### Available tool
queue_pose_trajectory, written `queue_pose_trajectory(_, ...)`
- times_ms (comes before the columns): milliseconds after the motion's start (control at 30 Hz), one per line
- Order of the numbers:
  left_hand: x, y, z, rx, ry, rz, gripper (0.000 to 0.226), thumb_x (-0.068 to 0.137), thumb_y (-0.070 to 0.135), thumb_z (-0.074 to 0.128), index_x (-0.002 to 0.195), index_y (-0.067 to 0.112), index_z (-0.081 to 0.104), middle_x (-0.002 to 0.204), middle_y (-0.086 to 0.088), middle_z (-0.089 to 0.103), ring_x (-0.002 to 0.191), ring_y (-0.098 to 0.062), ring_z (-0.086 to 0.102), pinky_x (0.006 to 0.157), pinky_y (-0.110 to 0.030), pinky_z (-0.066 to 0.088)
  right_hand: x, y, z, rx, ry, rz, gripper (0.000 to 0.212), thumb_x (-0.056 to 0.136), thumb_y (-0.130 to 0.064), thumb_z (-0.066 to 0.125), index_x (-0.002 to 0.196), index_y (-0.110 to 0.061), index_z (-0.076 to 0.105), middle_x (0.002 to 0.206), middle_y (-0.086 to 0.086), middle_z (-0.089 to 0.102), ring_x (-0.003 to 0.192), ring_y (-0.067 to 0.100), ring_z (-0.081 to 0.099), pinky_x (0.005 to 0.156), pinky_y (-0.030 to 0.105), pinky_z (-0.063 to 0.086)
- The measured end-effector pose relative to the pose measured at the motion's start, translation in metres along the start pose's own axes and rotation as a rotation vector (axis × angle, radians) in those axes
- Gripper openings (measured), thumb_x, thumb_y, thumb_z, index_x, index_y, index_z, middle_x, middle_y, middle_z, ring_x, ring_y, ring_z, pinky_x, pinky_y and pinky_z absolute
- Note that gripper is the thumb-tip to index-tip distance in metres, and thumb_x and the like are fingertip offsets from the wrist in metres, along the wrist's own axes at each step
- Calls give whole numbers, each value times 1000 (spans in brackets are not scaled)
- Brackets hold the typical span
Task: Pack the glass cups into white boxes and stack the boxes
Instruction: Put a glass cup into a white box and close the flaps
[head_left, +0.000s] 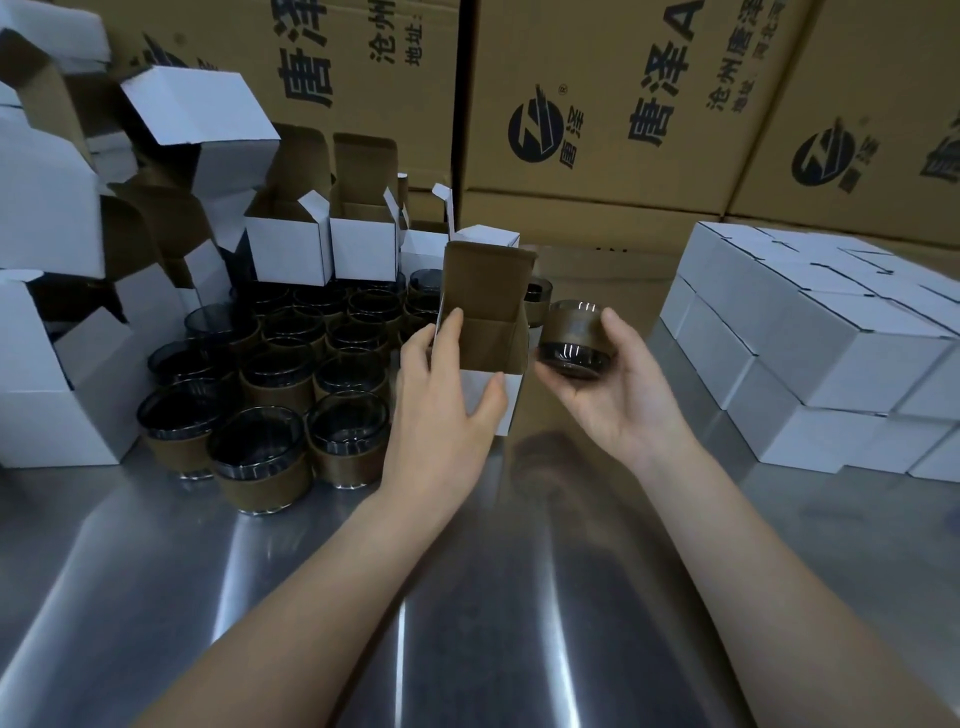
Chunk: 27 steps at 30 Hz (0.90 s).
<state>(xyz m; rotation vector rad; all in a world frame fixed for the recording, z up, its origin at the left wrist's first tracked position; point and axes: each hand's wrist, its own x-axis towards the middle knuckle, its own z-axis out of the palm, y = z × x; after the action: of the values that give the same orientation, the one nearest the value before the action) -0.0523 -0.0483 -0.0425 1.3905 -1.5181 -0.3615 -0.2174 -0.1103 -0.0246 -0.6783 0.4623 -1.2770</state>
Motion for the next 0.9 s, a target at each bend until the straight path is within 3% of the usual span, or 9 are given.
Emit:
queue_pose_trajectory(133, -1, -3, 3, -3, -15, 12, 69, 97, 31, 57, 155, 25, 21, 153, -1, 26, 139, -11, 30, 97, -10, 23, -1, 0, -2, -88, 15, -72, 41, 75, -15, 74, 113, -12, 59, 109, 15, 70, 114, 38, 60, 86, 47, 56)
queue_pose_trajectory(300, -2, -5, 5, -7, -30, 18, 70, 97, 32, 58, 155, 30, 20, 149, 0, 29, 136, -12, 33, 100, -19, 27, -1, -3, -3, -128, 24, -82, 49, 73, -19, 78, 118, -10, 59, 112, 16, 70, 114, 37, 62, 85, 47, 56)
queue_pose_trajectory(433, -4, -5, 6, -17, -45, 34, 74, 95, 33, 60, 152, 42, 15, 143, -1, 33, 128, -14, 40, 97, -23, 30, -1, -4, -3, -285, 52, -112, 54, 79, -31, 72, 126, -10, 57, 122, 16, 64, 112, 32, 61, 98, 47, 48)
queue_pose_trajectory(600, -4, -5, 6, -42, -20, 51, 88, 88, 33, 69, 153, 37, 10, 144, -3, 33, 127, -10, 35, 102, -25, 30, -3, -9, -3, -301, 102, -143, 40, 72, -34, 74, 108, -18, 66, 101, 2, 72, 89, 15, 66, 79, 28, 46)
queue_pose_trajectory(733, -2, -6, 8, -85, -12, 23, 97, 81, 36, 76, 151, 39, 9, 136, 7, 23, 117, 2, 24, 101, -23, 24, -5, -17, 1, -194, 47, -207, 31, 73, -28, 78, 101, -19, 70, 102, 1, 73, 93, 15, 68, 81, 27, 51)
queue_pose_trajectory(800, 0, -7, 8, -141, -24, 6, 98, 79, 32, 79, 151, 39, 13, 137, 8, 21, 118, 3, 23, 102, -20, 23, -8, -20, 5, -153, -7, -221, 41, 63, -29, 88, 98, -17, 73, 106, 4, 72, 100, 18, 67, 88, 29, 53)
queue_pose_trajectory(900, 2, -6, 7, -206, -68, 12, 94, 80, 26, 80, 149, 40, 18, 151, 4, 20, 116, 11, 25, 102, -11, 23, -12, -24, 12, -154, -119, -240, 68, 52, -33, 93, 110, -11, 66, 113, 8, 69, 108, 23, 64, 97, 35, 50)
